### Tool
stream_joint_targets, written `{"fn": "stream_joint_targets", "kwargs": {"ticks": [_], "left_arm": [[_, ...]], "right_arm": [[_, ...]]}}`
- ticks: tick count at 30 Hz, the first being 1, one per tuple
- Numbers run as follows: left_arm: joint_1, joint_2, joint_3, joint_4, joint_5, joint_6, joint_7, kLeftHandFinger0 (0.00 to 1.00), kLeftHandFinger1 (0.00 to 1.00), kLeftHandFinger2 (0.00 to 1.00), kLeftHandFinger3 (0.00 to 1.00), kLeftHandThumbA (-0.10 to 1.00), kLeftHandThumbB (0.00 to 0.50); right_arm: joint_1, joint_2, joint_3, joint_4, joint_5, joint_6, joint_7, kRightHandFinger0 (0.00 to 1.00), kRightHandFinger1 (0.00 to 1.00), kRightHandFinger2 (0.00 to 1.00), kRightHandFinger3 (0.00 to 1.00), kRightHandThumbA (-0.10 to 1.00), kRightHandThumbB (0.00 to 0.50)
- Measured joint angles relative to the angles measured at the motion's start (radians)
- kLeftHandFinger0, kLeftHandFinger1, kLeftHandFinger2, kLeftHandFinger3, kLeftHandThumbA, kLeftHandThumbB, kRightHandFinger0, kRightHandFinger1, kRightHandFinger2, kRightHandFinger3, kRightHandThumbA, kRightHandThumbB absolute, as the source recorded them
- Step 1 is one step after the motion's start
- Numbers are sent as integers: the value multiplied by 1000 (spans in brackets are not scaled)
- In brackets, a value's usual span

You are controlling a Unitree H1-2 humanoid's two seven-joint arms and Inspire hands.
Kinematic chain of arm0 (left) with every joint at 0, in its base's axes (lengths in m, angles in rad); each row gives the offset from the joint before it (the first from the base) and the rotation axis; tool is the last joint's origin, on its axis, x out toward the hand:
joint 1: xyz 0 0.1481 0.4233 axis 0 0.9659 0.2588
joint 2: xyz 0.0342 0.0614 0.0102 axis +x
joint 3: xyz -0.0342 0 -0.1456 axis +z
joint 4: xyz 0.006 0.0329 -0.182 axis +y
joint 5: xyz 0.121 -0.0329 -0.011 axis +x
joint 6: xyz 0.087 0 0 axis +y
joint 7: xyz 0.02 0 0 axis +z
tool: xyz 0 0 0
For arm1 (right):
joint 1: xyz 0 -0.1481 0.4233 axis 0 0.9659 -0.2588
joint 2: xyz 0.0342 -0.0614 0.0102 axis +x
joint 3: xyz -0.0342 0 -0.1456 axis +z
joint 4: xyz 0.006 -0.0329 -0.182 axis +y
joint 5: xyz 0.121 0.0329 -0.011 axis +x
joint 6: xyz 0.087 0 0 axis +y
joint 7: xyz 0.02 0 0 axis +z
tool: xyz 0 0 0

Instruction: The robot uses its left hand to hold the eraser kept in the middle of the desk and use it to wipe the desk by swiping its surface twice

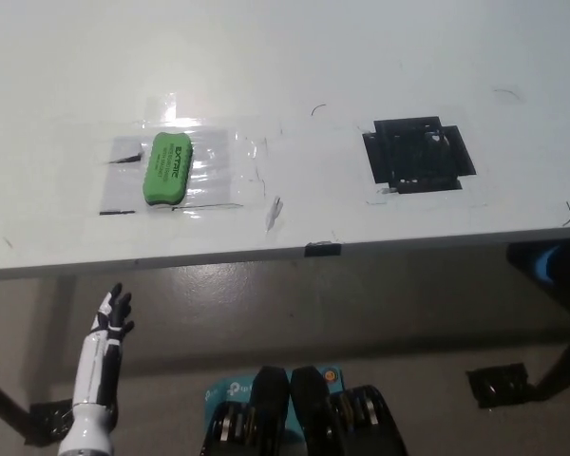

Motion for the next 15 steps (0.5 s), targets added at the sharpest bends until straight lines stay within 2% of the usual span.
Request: {"fn": "stream_joint_targets", "kwargs": {"ticks": [1,5,6,7,8,10,12,13,15], "left_arm": [[5,1,-1,-43,-7,6,-5,1000,1000,1000,1000,1000,372],[5,7,1,-161,-30,36,-23,1000,1000,1000,1000,1000,423],[3,11,3,-204,-35,49,-28,1000,1000,1000,1000,1000,440],[0,14,3,-221,-37,57,-30,1000,1000,1000,1000,1000,405],[-15,25,6,-263,-43,81,-36,1000,1000,1000,1000,1000,388],[-49,47,9,-302,-47,115,-46,1000,1000,1000,1000,1000,375],[-103,75,12,-314,-46,139,-54,1000,1000,1000,1000,1000,387],[-138,92,13,-311,-43,153,-56,1000,1000,1000,1000,1000,258],[-203,124,3,-284,-21,155,-59,1000,1000,1000,1000,1000,276]], "right_arm": [[0,0,0,0,0,0,-2,1000,1000,1000,1000,1000,292],[0,0,1,0,0,0,-6,1000,1000,1000,1000,1000,268],[1,0,1,-1,-1,0,-7,1000,1000,1000,1000,1000,277],[2,0,2,-2,-1,0,-7,1000,1000,1000,1000,1000,259],[3,0,2,-5,-1,0,-8,1000,1000,1000,1000,1000,264],[5,0,2,-7,0,0,-9,1000,1000,1000,1000,1000,265],[6,0,3,-7,0,0,-9,1000,1000,1000,1000,1000,255],[6,0,3,-7,0,0,-10,1000,1000,1000,1000,1000,272],[7,0,4,-7,0,0,-11,1000,1000,1000,1000,1000,268]]}}
